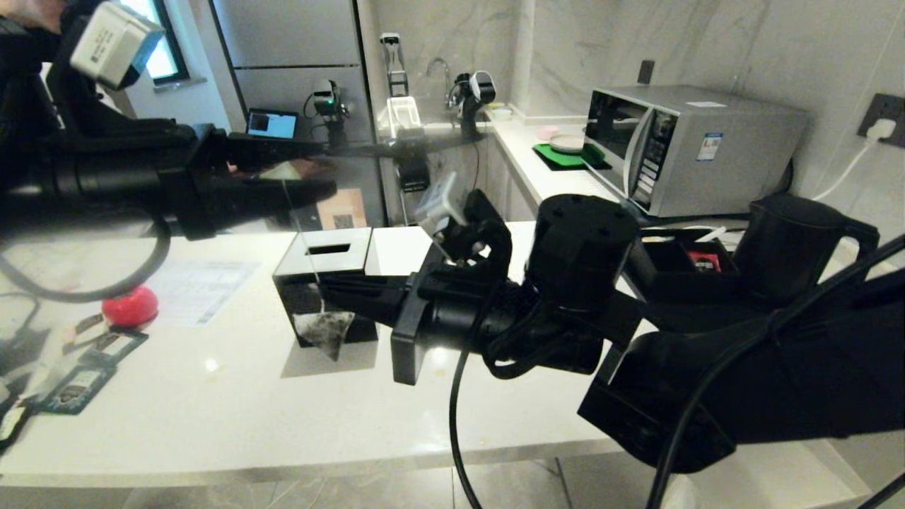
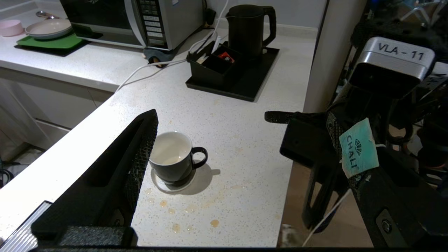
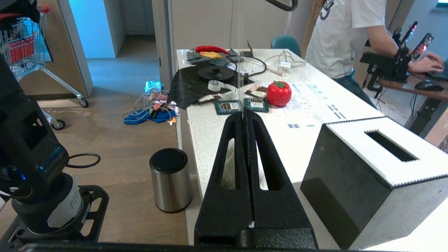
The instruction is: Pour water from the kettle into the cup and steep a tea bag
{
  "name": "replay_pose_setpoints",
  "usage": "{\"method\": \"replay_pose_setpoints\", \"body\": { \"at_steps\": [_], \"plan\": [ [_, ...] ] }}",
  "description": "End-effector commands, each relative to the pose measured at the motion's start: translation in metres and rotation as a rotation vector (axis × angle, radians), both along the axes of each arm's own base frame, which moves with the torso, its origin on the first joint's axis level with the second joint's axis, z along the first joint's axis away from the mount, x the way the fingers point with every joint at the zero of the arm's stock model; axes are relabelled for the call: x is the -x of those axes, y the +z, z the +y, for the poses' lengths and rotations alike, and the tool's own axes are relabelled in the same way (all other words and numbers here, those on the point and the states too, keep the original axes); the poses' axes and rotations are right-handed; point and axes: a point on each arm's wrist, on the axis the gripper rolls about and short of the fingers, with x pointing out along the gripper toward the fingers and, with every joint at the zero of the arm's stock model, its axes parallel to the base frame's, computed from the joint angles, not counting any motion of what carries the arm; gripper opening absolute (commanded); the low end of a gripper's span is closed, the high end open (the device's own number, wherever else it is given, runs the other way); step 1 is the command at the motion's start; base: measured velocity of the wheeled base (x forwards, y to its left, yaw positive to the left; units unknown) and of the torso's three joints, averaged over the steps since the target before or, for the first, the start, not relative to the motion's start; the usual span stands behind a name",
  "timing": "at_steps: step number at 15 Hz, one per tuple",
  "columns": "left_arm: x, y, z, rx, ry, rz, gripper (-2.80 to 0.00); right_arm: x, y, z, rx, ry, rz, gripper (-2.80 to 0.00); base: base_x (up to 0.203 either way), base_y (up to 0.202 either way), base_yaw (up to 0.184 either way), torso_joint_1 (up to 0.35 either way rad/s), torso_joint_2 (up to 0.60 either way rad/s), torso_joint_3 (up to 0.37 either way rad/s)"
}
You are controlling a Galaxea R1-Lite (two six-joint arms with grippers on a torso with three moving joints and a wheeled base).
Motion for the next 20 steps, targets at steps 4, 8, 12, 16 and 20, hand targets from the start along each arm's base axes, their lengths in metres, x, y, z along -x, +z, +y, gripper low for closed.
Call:
{"method": "replay_pose_setpoints", "body": {
  "at_steps": [4,8,12,16,20],
  "plan": [
    [0.002,0.000,-0.007,0.000,-0.028,0.000,0.00,-0.004,-0.001,0.005,-0.009,0.004,0.007,-2.80,0.000,0.000,0.000,0.000,0.00,0.000],
    [0.002,-0.003,-0.008,-0.002,-0.027,0.007,0.00,-0.012,-0.002,-0.001,-0.009,-0.019,0.007,-2.80,0.000,0.000,0.000,0.000,0.00,0.000],
    [0.000,-0.006,-0.007,-0.004,-0.025,0.014,0.00,-0.014,-0.001,-0.004,-0.009,-0.027,0.007,-2.80,0.000,0.000,0.000,0.000,0.00,0.000],
    [0.000,-0.006,-0.008,-0.004,-0.025,0.016,0.00,-0.013,0.000,-0.004,-0.029,-0.021,0.004,-2.80,0.000,0.000,0.000,0.000,0.00,0.000],
    [0.001,-0.013,-0.008,-0.008,-0.027,0.038,0.00,-0.013,0.005,-0.004,-0.045,-0.019,0.004,-2.80,0.000,0.000,0.000,0.000,0.00,0.000]
  ]
}}
